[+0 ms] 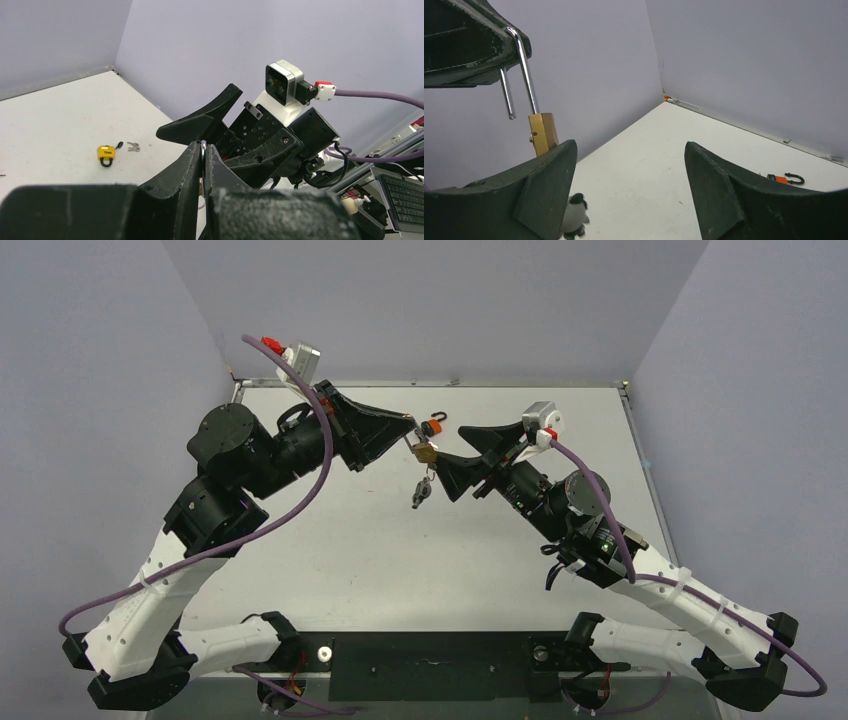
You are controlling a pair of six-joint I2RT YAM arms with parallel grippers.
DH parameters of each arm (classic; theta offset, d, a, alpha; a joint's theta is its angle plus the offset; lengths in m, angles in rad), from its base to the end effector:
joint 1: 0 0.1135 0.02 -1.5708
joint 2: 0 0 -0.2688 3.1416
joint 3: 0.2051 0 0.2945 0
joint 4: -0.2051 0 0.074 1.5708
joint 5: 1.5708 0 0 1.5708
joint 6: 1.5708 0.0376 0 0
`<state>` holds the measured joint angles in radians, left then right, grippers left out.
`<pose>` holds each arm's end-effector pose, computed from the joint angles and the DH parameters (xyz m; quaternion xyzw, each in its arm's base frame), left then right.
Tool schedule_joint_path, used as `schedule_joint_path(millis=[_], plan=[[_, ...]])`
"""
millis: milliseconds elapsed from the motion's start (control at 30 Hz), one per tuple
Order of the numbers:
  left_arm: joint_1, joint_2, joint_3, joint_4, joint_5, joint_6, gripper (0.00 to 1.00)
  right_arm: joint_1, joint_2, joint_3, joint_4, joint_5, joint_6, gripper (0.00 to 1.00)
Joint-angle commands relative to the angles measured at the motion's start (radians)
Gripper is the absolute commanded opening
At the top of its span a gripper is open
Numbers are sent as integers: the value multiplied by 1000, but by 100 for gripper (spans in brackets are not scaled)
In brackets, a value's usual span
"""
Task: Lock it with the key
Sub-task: Pick up the lock from the center of the board.
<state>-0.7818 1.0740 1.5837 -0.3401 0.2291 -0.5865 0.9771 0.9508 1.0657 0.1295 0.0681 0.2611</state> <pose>0.1525 -0.1634 0.5615 0.1494 0.6289 -0.5371 0.5420 0.1429 0.2071 0.4519 -0.1905 0.5857 0.4400 0.6536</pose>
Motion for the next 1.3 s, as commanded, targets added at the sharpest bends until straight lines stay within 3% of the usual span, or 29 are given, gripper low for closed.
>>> schedule_joint_path(millis=[0,200,467,800,1267], plan=[[-14,7,75,19,-67,18,0,12,-15,45,70,-53,-20,71],[-29,15,109,19,-64,21,0,-16,-117,-24,17,49,-17,72],[-47,25,143,29,-87,6,0,-28,-86,96,-71,-264,-56,73],[-67,45,176,39,-109,-40,0,-25,64,253,-111,-323,-107,57],[-87,58,187,37,-121,-39,0,-25,70,237,-43,-337,-73,43]])
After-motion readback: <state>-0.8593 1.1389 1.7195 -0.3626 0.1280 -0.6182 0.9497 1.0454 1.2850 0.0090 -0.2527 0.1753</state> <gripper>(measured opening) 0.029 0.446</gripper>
